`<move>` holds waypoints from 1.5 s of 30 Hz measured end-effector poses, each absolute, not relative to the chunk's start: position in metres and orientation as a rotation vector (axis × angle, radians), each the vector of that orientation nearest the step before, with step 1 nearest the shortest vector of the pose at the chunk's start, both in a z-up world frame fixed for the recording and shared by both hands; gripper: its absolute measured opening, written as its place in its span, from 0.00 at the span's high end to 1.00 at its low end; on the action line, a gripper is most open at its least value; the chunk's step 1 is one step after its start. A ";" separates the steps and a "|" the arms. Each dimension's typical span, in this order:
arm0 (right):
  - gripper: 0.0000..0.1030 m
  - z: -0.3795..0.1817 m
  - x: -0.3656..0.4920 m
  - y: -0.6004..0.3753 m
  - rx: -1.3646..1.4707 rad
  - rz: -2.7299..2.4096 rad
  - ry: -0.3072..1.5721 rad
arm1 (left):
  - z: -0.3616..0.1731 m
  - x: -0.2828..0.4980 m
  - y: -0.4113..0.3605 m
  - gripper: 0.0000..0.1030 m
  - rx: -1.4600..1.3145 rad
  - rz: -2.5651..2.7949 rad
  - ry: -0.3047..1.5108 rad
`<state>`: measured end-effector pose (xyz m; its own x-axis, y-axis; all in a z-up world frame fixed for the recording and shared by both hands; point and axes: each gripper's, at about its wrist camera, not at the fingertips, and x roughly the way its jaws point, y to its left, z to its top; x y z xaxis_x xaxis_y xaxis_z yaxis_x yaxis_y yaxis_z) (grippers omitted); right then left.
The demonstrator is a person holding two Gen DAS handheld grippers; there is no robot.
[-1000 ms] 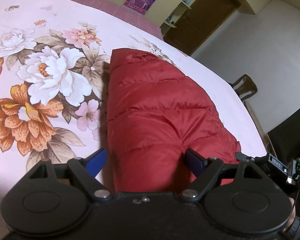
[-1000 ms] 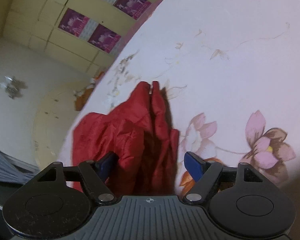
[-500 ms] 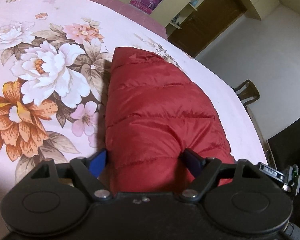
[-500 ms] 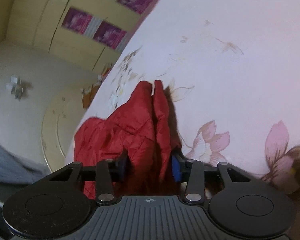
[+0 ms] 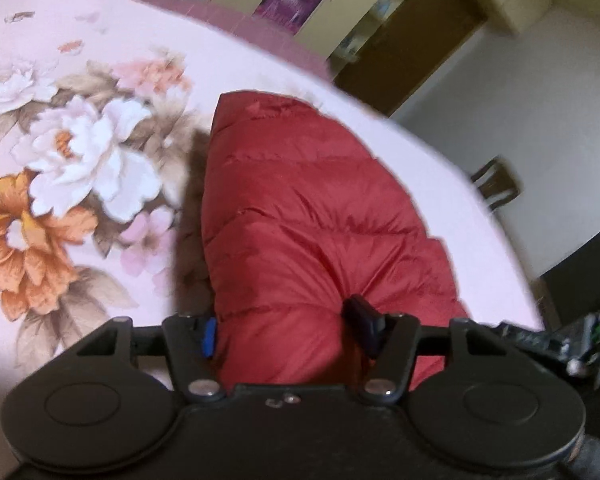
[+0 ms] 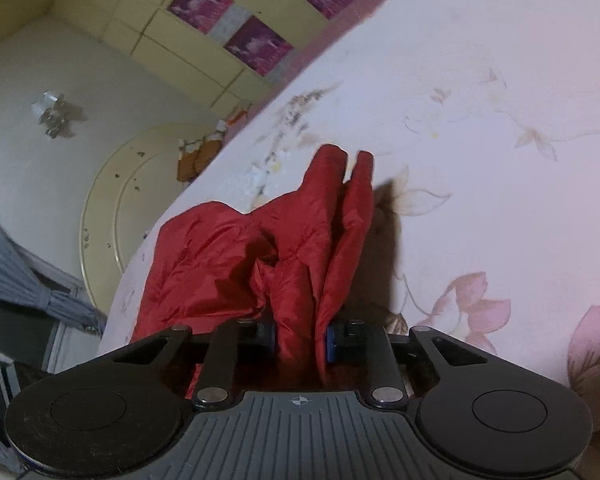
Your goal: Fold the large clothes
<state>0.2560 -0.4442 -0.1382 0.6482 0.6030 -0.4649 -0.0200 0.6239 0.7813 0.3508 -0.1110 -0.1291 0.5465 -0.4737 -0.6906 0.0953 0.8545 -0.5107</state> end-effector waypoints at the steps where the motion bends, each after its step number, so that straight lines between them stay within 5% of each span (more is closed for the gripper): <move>1: 0.80 -0.146 0.259 -0.444 0.839 0.395 0.820 | -0.132 0.354 -0.111 0.41 -0.448 -0.342 0.947; 19: 0.80 -0.074 0.230 -0.399 0.783 0.405 0.655 | -0.070 0.337 -0.078 0.46 -0.386 -0.457 0.770; 31: 0.80 -0.022 0.252 -0.248 0.707 0.435 0.619 | -0.041 0.342 0.046 0.46 -0.385 -0.433 0.741; 45: 0.80 -0.040 0.295 -0.110 0.674 0.451 0.708 | -0.077 0.368 0.174 0.46 -0.438 -0.413 0.862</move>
<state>0.2951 -0.1103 -0.0402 0.6805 0.5850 -0.4412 -0.1520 0.7017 0.6960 0.3683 0.1739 -0.0766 0.5833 -0.5132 -0.6295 0.1690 0.8348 -0.5240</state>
